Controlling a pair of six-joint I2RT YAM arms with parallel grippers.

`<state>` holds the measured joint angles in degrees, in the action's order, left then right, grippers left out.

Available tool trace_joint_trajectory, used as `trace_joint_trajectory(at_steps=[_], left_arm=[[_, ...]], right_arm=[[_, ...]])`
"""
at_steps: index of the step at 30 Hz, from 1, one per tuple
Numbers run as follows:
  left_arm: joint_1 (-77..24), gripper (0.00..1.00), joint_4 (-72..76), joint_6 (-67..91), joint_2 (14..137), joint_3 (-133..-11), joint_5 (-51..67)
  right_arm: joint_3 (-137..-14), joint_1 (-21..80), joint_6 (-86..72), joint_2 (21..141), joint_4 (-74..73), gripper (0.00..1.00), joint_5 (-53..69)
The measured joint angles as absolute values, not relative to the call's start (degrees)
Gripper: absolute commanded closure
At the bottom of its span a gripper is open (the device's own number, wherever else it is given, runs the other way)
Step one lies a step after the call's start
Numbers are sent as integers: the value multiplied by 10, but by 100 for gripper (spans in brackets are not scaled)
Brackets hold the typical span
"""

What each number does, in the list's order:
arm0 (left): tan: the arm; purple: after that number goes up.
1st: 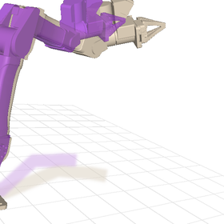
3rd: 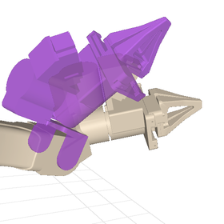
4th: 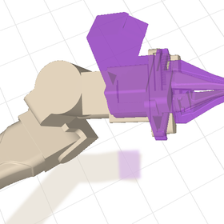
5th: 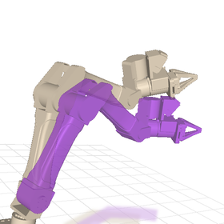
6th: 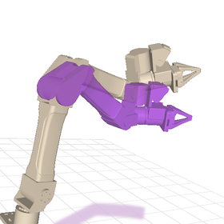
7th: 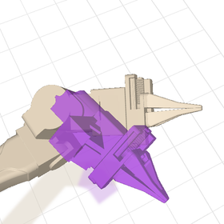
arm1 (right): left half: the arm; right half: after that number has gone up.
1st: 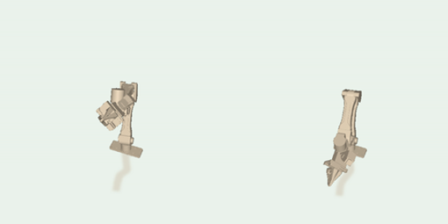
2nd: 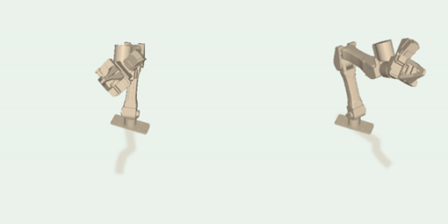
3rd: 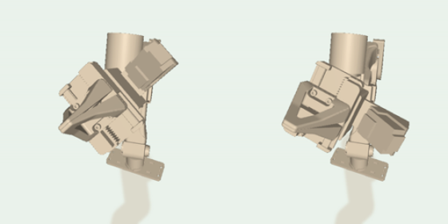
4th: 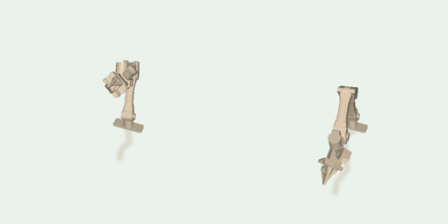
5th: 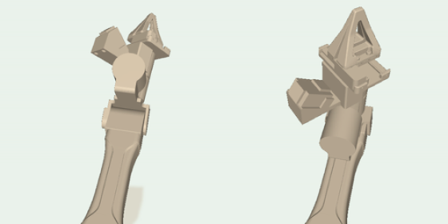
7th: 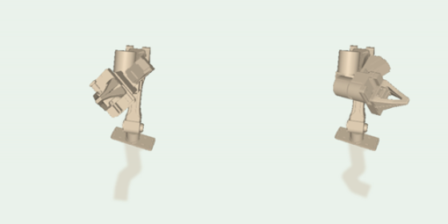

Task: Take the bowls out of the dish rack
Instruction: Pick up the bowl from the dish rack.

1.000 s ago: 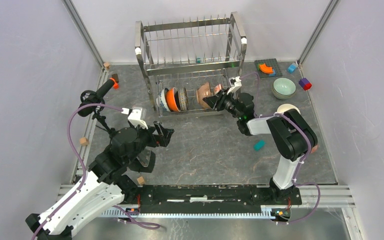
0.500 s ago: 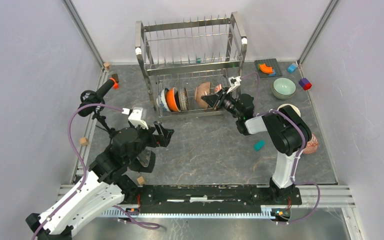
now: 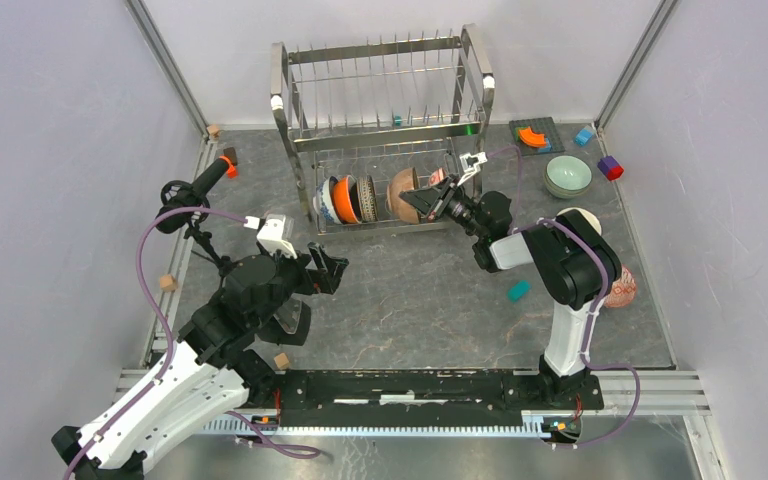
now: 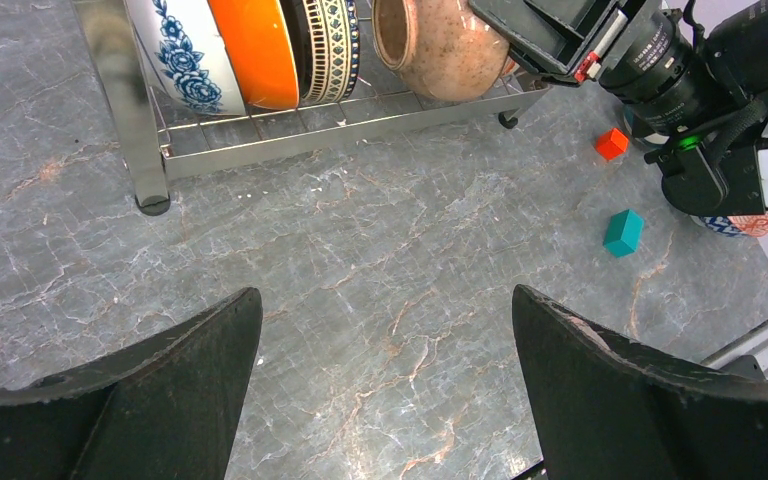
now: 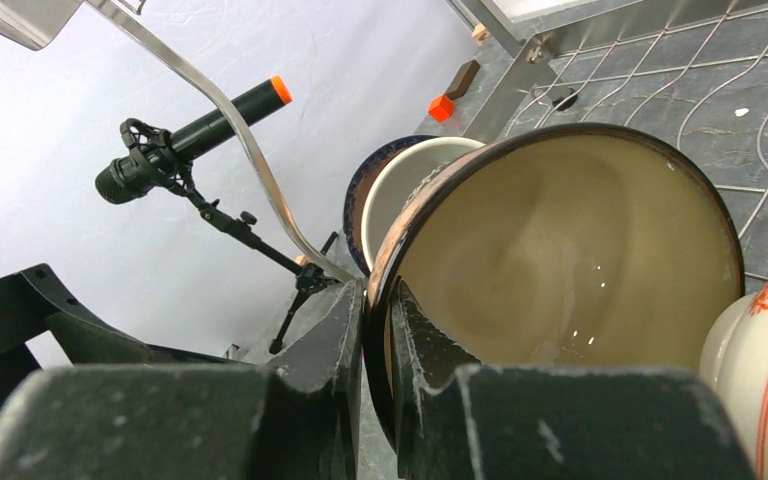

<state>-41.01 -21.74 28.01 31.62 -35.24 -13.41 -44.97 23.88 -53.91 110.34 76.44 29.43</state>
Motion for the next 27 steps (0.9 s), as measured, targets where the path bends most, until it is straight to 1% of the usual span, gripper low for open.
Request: trace_joint_trajectory(at_steps=[20, 27], left_arm=[[-410, 0, -217, 280, 316, -352, -134], [-410, 0, -217, 280, 312, -352, -137]], right_arm=[[-450, 240, -648, 1105, 819, 100, 313], [-421, 239, -668, 1075, 814, 100, 315]])
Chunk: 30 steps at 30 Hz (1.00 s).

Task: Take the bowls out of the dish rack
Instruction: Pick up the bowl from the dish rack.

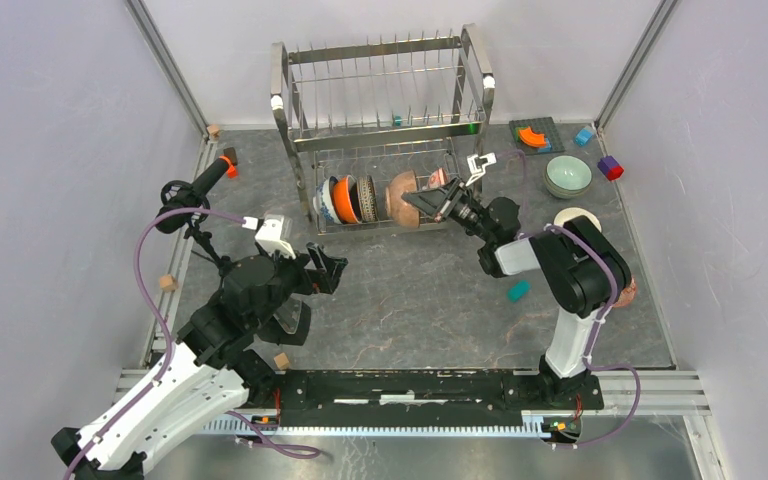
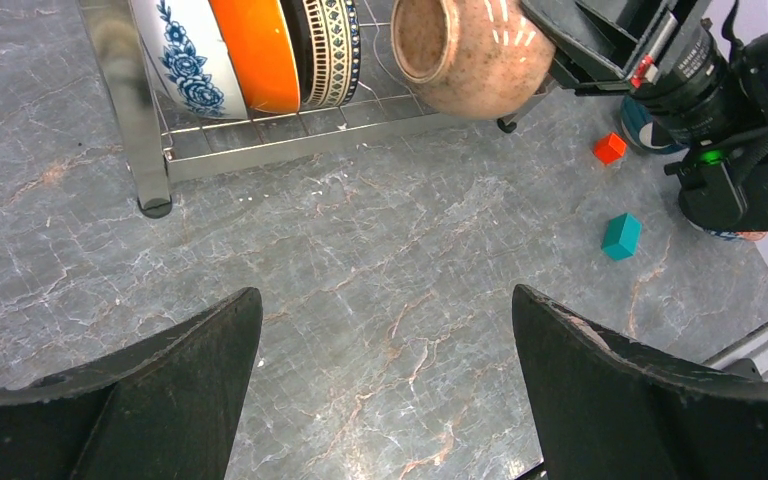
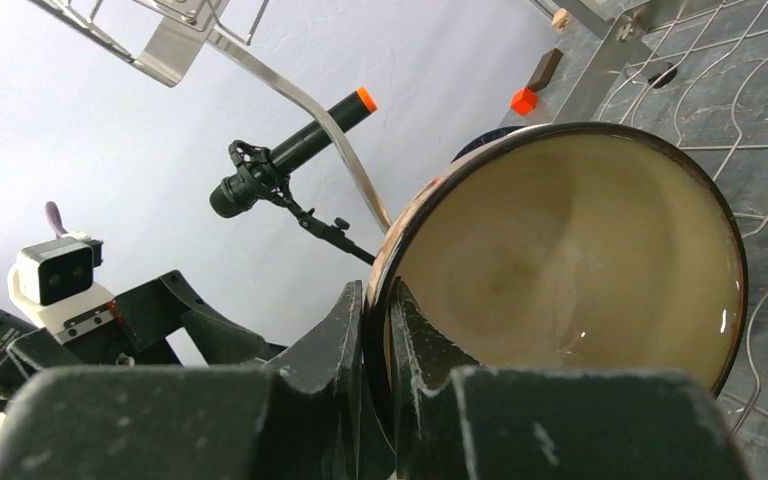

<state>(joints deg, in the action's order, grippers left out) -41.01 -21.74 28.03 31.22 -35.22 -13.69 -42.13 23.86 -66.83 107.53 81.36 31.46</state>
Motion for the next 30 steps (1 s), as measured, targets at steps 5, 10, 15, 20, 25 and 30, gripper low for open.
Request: trace_joint_trajectory(at_steps=[5, 10, 15, 20, 25, 30], left_arm=[[-410, 0, -217, 280, 306, -352, -142], [-410, 0, -217, 281, 305, -352, -148], [-410, 0, -217, 281, 303, -352, -151], [-410, 0, -218, 286, 303, -352, -172], [-410, 0, -232, 308, 303, -352, -209], [-410, 0, -235, 321, 295, -353, -225]], right_arm=[[-392, 235, -674, 1037, 814, 100, 314], [-367, 235, -677, 1003, 814, 100, 314], [-326, 235, -672, 955, 813, 100, 314], [-265, 235, -640, 860, 804, 100, 317], [-227, 244, -539, 701, 659, 100, 318], [-232, 297, -367, 542, 398, 100, 262]])
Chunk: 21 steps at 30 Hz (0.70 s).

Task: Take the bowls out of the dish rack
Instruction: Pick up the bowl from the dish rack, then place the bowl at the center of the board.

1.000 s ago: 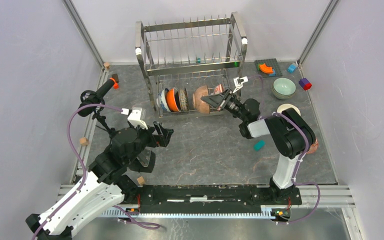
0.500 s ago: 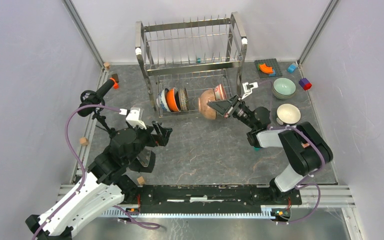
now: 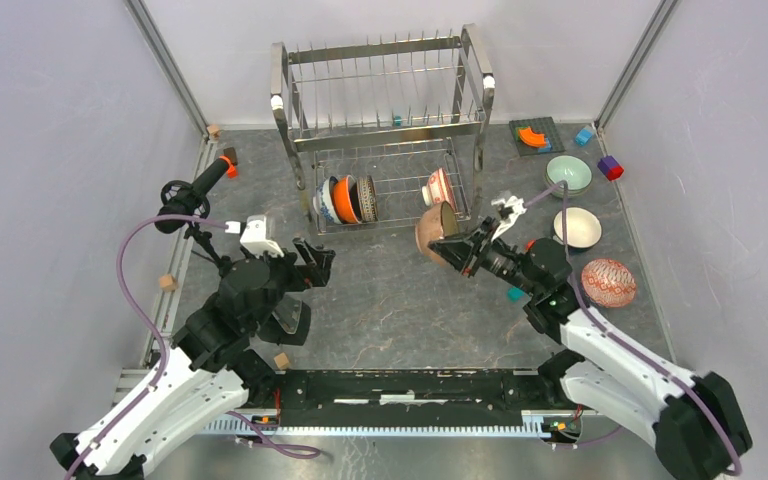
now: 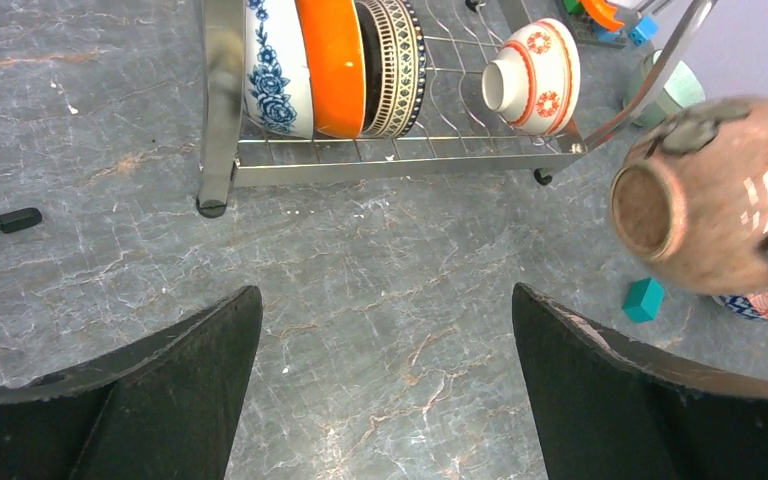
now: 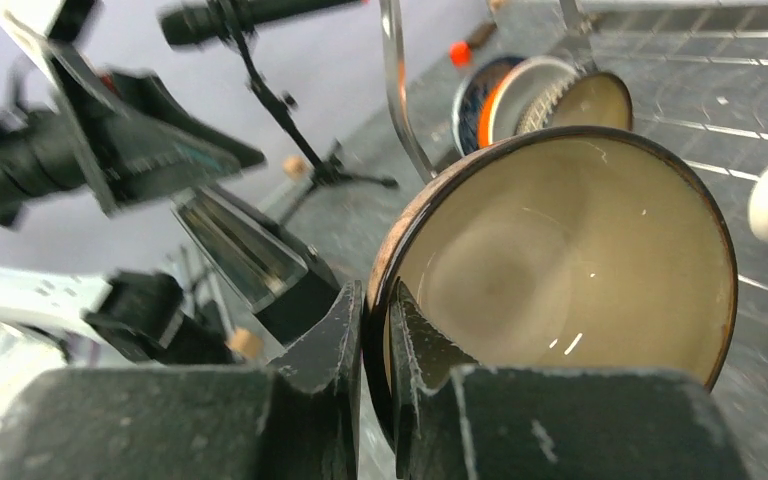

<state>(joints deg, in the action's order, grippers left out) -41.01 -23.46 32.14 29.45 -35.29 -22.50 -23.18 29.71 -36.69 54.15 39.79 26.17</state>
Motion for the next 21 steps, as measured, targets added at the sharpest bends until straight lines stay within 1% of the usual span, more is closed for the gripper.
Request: trace_joint_trajectory(at_steps=[5, 10, 12, 15, 21], left_arm=[[-410, 0, -227, 323, 276, -363, -211], [-410, 0, -164, 324, 248, -361, -131], [-410, 0, -147, 324, 252, -364, -94], [-410, 0, -169, 324, 296, -394, -62], [-441, 0, -216, 324, 377, -427, -39]], right_arm=[[-273, 364, -217, 469, 153, 100, 186], [-308, 445, -109, 451, -3, 100, 80], [-315, 483, -79, 450, -43, 100, 36], [-316, 554, -40, 451, -90, 100, -41], [-314, 701, 28, 463, -134, 100, -191]])
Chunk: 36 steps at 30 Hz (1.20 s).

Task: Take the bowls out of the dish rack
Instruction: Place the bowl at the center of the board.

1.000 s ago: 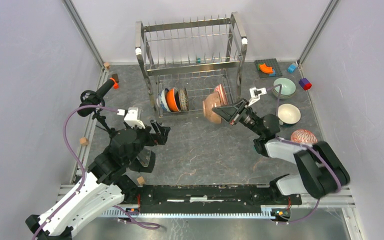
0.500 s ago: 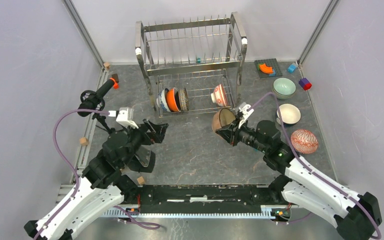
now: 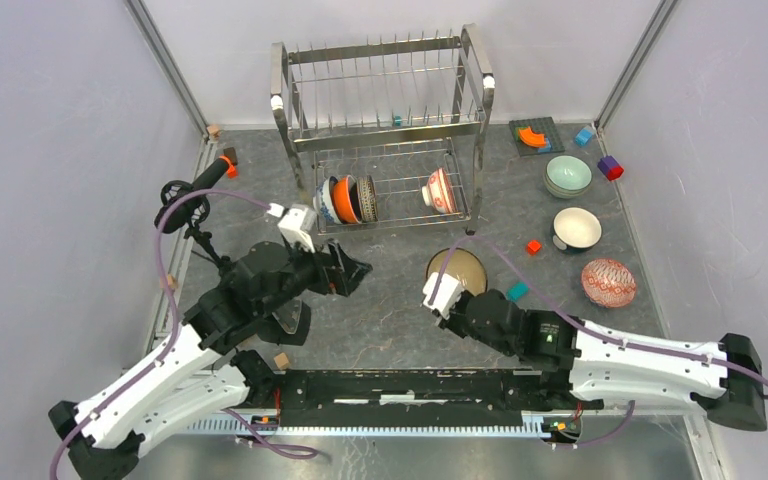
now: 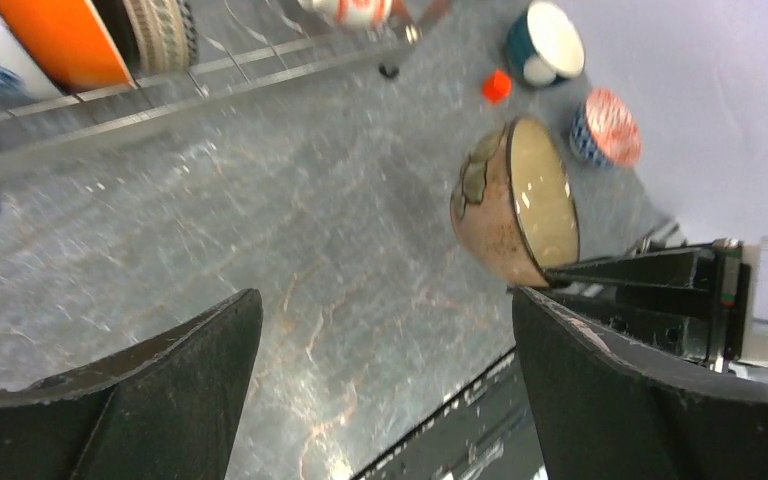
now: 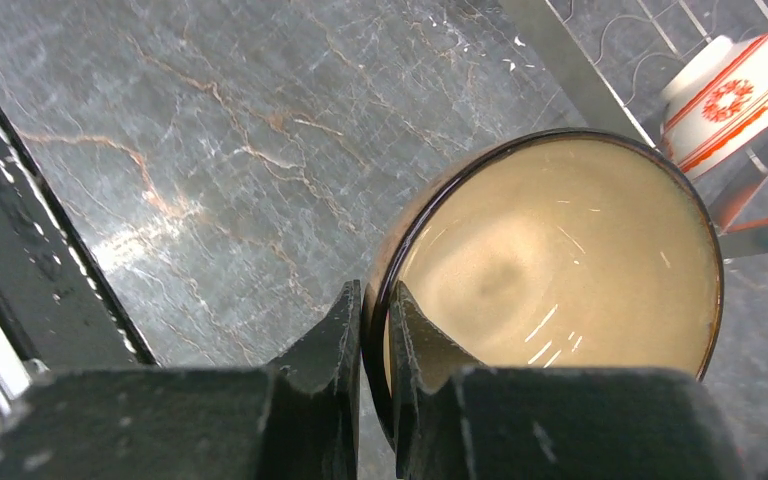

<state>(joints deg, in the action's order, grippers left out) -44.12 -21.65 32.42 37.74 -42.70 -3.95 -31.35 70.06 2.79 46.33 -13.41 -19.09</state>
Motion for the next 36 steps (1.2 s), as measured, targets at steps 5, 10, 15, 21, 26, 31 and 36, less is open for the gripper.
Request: trace_joint_trajectory(at_steps=[5, 10, 15, 21, 26, 31, 36], left_arm=[[-533, 0, -246, 328, 427, -431, -66], [-621, 0, -265, 334, 495, -458, -107], [-639, 0, -276, 334, 518, -463, -124], [-667, 0, -311, 323, 559, -489, -138], [-704, 8, -326, 307, 612, -521, -149], [-716, 20, -340, 300, 674, -538, -151], [-719, 33, -350, 298, 710, -539, -151]], right_arm=[[-305, 781, 65, 478, -135, 100, -272], [-305, 868, 96, 516, -137, 100, -305], [-305, 925, 109, 538, -156, 100, -304], [-305, 971, 110, 567, -197, 100, -301], [-307, 996, 109, 593, -216, 100, -302], [-314, 1013, 110, 614, -220, 100, -303], [-321, 1020, 110, 621, -220, 100, -303]])
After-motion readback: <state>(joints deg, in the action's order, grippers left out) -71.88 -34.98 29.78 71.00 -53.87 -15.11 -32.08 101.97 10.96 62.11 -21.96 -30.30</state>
